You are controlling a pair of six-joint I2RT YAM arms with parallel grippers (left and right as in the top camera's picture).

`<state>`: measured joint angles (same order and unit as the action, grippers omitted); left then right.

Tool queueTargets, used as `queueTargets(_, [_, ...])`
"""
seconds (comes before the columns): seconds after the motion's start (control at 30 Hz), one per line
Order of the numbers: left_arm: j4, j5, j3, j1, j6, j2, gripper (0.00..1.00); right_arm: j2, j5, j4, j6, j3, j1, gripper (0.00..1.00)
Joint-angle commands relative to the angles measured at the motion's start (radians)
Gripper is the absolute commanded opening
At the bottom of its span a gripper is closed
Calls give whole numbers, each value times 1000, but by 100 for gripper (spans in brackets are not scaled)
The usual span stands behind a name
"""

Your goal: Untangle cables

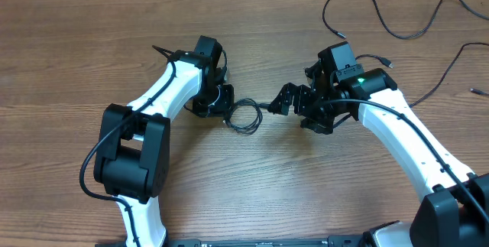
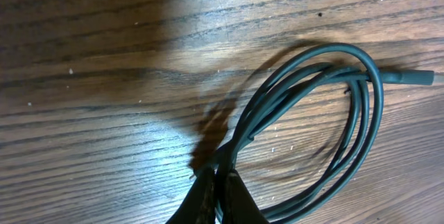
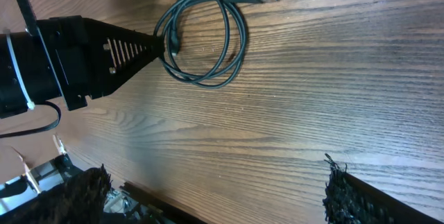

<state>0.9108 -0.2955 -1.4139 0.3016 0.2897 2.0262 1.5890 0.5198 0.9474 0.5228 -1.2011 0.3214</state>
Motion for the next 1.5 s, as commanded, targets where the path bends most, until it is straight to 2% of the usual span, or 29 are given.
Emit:
queueTargets(0.0, [12,-13,0,-2,6,8,4,-2,-6,2,-7,4,4,100])
queueTargets(0.3, [73,-86,-50,-2,-32,-111,4,-2,-6,5,-7,4,4,100])
queueTargets(0.37, [73,-140,-50,-2,-73,-160,4,-2,-6,5,-7,4,4,100])
queueTargets(0.47, [77,-274,-50,1,-214,-219,4,-2,-6,1,-7,4,4,100])
queueTargets(0.53, [84,-239,-50,7,-262,-244,4,-2,-6,-6,-6,4,4,100])
queueTargets(0.63, [117,-94,-50,14,-232,-266,4,-2,-6,-11,-6,4,4,100])
queueTargets(0.73, [144,-154,-50,13,-256,-278,4,-2,-6,-11,-6,4,4,100])
queueTargets(0.83, [158,-144,-50,13,-219,-278,4,-2,-6,-23,1,4,4,100])
queueTargets(0.9, [179,-285,-50,13,-277,-279,4,-2,-5,-25,2,4,4,100])
queueTargets(0.97, [198,-472,-50,13,-415,-279,4,-2,-5,-23,2,4,4,100])
queueTargets(1.0, [203,-516,-50,13,-447,-279,4,-2,-5,-24,2,4,4,100])
queueTargets(1.23, [218,-434,-49,13,-386,-279,4,-2,-3,-25,2,4,4,100])
queueTargets(1.27, [218,-434,-49,13,-386,-279,4,-2,-2,-25,2,4,4,98])
queueTargets(1.4, [216,-424,-49,13,-365,-279,4,-2,37,-26,2,4,4,66])
queueTargets(1.47, [209,-362,-49,13,-296,-279,4,-2,72,-26,2,4,4,57])
